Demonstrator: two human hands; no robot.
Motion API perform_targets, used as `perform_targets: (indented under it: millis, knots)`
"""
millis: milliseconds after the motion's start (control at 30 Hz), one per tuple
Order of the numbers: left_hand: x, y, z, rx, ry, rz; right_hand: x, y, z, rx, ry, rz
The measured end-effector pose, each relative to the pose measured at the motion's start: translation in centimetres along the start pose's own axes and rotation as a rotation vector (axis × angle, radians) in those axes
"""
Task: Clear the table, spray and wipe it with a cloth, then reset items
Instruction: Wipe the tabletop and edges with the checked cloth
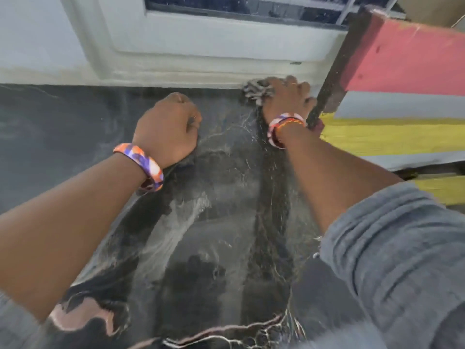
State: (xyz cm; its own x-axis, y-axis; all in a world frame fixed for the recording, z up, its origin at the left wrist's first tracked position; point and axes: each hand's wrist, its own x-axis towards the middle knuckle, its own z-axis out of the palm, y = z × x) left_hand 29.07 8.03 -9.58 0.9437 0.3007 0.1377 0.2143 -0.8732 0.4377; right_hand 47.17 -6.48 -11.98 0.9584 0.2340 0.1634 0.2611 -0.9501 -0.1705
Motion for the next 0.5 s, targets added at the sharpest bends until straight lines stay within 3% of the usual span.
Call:
perform_targets:
  millis: [133, 200, 333, 500]
  knots:
    - [0.6, 1.3, 0.6, -0.033, -0.018, 0.023, 0.5, 5.0, -0.4, 0.215, 0.024, 0.201]
    - [0.2, 2.3, 0.7, -0.03, -0.028, 0.02, -0.9, 6.5, -0.6, 0.416, -0.03, 0.144]
    - [-1.7, 4.1, 0.4, -0.04, -0.044, 0.037, -5.9, 9.5, -1.9, 0.588, -0.137, 0.051]
    - [-5.9, 6.3, 0.0, -0.07, -0.046, 0.073, -15.5, 14.1, -3.9, 0.87, -0.239, 0.178]
